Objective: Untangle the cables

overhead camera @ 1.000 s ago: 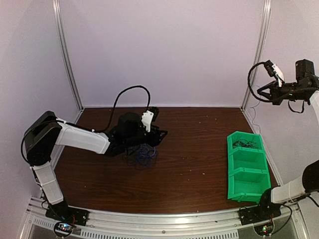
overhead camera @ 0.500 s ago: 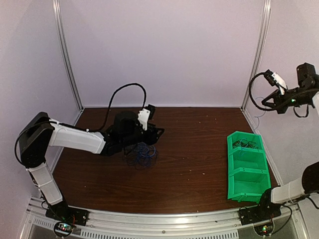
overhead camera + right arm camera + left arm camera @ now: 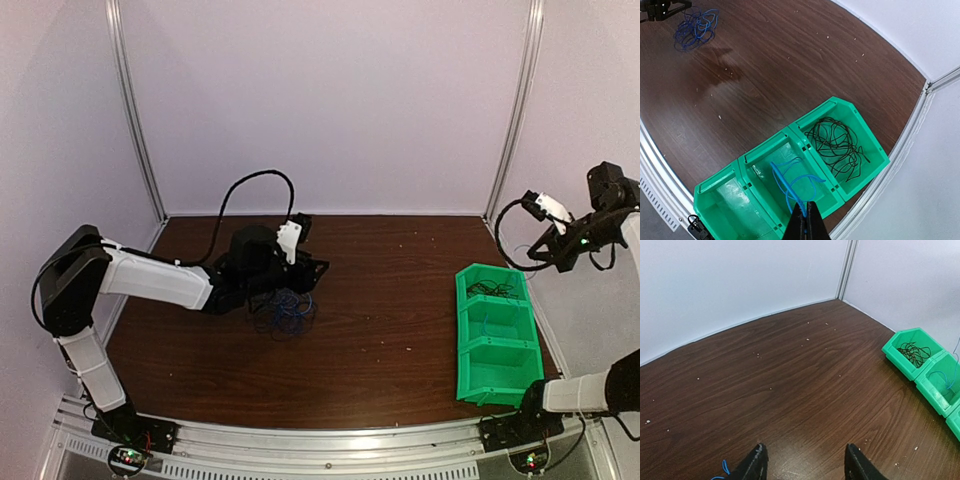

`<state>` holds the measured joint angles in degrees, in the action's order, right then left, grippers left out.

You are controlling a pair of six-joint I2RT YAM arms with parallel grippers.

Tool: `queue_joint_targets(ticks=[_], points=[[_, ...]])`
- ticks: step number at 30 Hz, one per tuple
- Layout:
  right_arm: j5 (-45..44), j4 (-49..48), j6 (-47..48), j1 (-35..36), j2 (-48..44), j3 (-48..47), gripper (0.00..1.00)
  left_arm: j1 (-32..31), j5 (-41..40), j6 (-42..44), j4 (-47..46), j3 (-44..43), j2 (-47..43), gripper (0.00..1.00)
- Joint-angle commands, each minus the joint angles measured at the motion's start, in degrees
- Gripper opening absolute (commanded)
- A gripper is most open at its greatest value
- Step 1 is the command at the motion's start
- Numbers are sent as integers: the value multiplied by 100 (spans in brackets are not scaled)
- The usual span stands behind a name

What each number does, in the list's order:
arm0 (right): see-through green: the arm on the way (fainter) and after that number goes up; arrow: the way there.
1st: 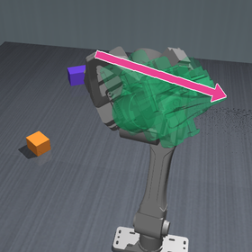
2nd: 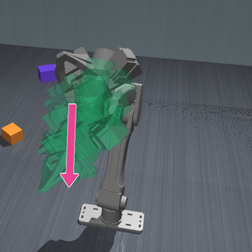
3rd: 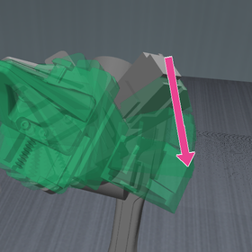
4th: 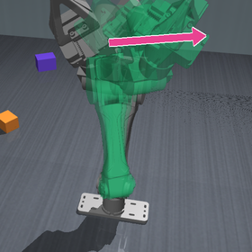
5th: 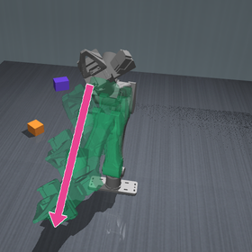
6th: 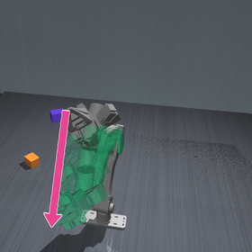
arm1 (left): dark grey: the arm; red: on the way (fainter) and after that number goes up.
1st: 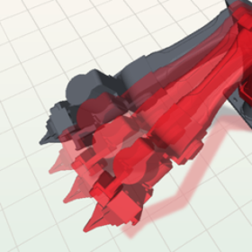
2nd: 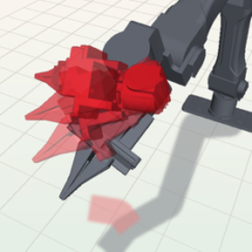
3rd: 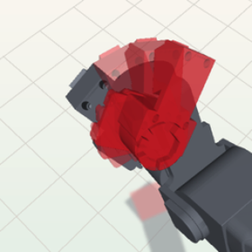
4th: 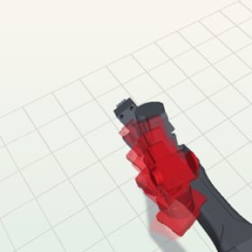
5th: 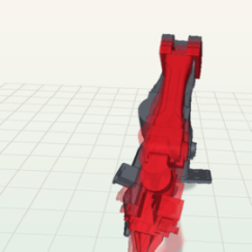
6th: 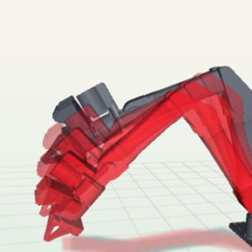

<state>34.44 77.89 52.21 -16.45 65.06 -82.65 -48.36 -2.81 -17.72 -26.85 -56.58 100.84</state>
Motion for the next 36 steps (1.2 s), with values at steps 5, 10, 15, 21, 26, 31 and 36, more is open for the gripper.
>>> queue_joint_targets(ticks=[5, 10, 15, 21, 26, 31, 36], points=[[-84, -275, 44, -43, 118, 1400, 0, 19, 163, -189, -90, -78, 126, 53], [-164, -919, -84, -37, 391, 2192, 0, 19, 143, -325, -110, 118, -31, 53], [-334, -1437, -173, -43, 872, 2669, 0, 19, -4, -364, -77, 313, -226, 53], [-597, -1910, -212, -43, 1425, 3008, 0, 19, -146, -367, -77, 512, -433, 53], [-896, -2406, -433, -35, 1510, 3225, 0, 19, -299, -294, 30, 559, -562, 54], [-906, -2504, -651, -25, 1602, 3215, 1, 73, -354, -276, 323, 393, -647, 55], [-841, -1978, -569, -25, 1374, 2821, 33, 292, -468, -241, 1078, 54, -776, 57]])
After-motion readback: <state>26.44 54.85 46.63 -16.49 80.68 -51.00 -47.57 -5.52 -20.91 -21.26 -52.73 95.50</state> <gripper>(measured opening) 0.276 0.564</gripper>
